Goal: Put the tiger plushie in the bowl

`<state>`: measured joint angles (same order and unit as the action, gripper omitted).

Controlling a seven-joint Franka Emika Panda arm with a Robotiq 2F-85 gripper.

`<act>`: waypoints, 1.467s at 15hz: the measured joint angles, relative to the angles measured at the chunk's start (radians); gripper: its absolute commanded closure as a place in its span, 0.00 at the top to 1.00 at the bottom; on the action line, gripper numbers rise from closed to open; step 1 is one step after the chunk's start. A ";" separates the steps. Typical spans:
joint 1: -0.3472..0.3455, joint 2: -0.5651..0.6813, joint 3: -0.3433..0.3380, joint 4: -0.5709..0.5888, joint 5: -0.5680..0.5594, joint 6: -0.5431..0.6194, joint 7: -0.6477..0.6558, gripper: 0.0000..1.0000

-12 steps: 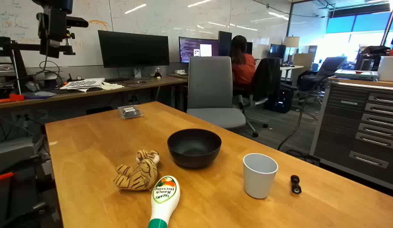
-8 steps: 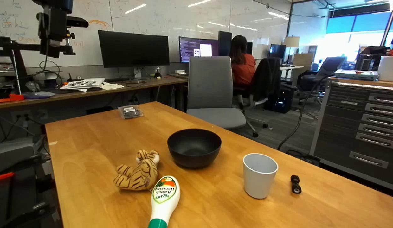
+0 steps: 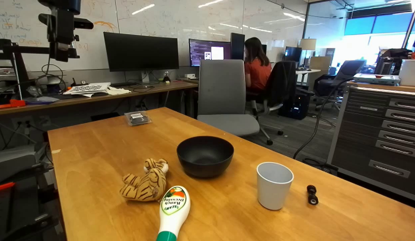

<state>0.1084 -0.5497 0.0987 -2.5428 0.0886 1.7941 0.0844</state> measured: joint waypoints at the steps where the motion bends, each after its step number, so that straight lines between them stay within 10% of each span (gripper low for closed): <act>1: -0.011 0.001 -0.002 0.000 0.000 0.024 0.014 1.00; 10: -0.146 0.057 -0.041 0.019 -0.018 0.179 0.112 1.00; 22: -0.180 0.444 -0.114 0.187 -0.021 0.295 0.174 1.00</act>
<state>-0.0713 -0.1054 -0.0149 -2.3559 0.0680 2.0893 0.2580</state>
